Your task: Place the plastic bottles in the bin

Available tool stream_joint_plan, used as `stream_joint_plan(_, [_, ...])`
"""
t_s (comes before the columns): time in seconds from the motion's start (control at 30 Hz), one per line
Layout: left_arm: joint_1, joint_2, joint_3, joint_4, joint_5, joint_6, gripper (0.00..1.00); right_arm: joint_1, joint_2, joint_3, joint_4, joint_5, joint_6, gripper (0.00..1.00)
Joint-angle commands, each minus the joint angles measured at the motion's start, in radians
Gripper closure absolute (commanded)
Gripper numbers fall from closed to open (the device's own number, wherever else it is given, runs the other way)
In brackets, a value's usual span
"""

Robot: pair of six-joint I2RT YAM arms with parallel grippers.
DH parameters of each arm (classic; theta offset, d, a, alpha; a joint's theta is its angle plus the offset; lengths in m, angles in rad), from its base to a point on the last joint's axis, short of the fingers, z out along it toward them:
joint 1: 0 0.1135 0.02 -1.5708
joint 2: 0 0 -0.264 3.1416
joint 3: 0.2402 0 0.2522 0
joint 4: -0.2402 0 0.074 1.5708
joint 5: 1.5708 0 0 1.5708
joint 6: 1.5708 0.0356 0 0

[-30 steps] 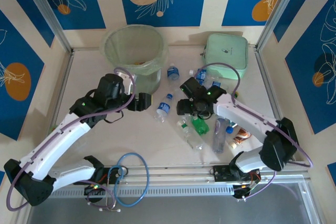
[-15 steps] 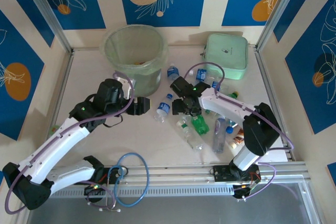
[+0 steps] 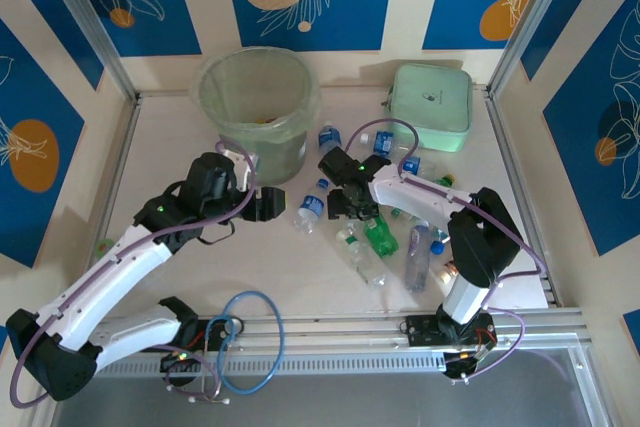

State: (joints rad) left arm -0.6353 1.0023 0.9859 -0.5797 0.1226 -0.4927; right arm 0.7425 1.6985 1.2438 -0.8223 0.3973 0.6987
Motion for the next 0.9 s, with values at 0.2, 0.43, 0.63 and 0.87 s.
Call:
stream_joint_plan(0.2, [-0.007,-0.016,-0.005,0.009,0.000,-0.010,0.21,0.001,0.029,0.027,-0.013,0.013,0.005,0.30])
stream_joint_plan(0.43, [-0.007,-0.014,-0.004,0.007,-0.003,-0.015,0.22,0.001,0.034,0.033,-0.023,0.019,0.010,0.43])
stream_joint_plan(0.63, [-0.007,-0.006,0.022,0.004,-0.007,-0.013,0.20,0.023,-0.042,0.013,-0.015,0.042,-0.001,0.51])
stream_joint_plan(0.87, [-0.007,0.049,0.132,-0.012,0.000,-0.012,0.14,0.066,-0.279,-0.060,-0.034,0.085,0.005,0.53])
